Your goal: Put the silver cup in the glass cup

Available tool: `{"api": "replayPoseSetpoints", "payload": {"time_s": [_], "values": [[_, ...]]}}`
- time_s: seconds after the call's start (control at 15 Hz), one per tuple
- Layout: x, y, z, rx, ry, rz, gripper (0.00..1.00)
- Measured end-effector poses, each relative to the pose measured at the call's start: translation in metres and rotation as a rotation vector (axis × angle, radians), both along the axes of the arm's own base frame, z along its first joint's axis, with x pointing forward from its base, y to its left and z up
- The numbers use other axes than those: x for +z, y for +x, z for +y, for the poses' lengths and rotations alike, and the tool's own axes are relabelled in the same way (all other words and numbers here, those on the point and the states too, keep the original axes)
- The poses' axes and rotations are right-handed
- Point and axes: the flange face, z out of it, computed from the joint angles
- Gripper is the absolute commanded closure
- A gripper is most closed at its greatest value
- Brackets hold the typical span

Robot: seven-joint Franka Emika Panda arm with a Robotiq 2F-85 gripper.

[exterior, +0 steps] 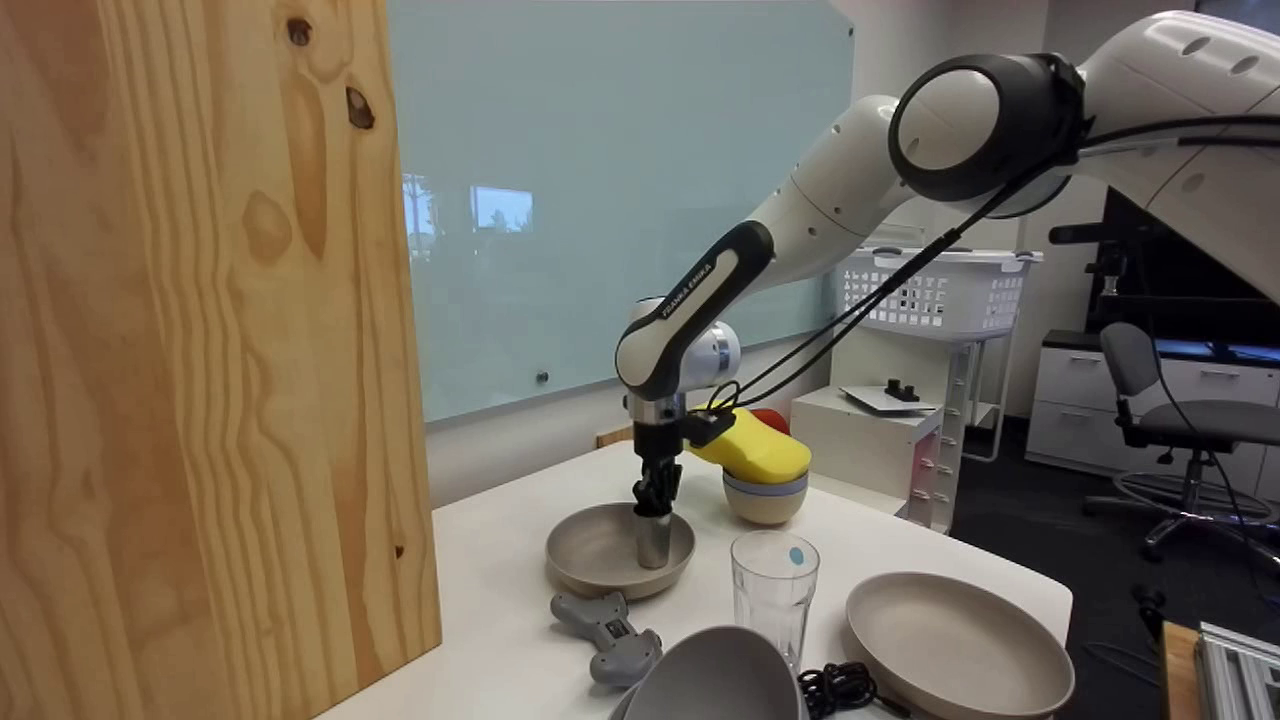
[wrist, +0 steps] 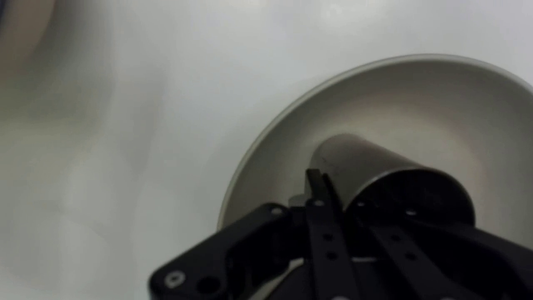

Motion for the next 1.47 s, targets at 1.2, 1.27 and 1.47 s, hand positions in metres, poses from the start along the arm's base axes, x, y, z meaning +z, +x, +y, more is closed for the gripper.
{"api": "replayPoseSetpoints", "payload": {"time_s": [1.2,1.27,1.47], "values": [[0.188,0.028,0.062,-0.032,-0.075,-0.044,0.99],[0.198,0.023,0.069,-0.034,-0.079,-0.024,0.99],[0.227,0.005,0.082,-0.035,-0.101,0.023,0.99]]}}
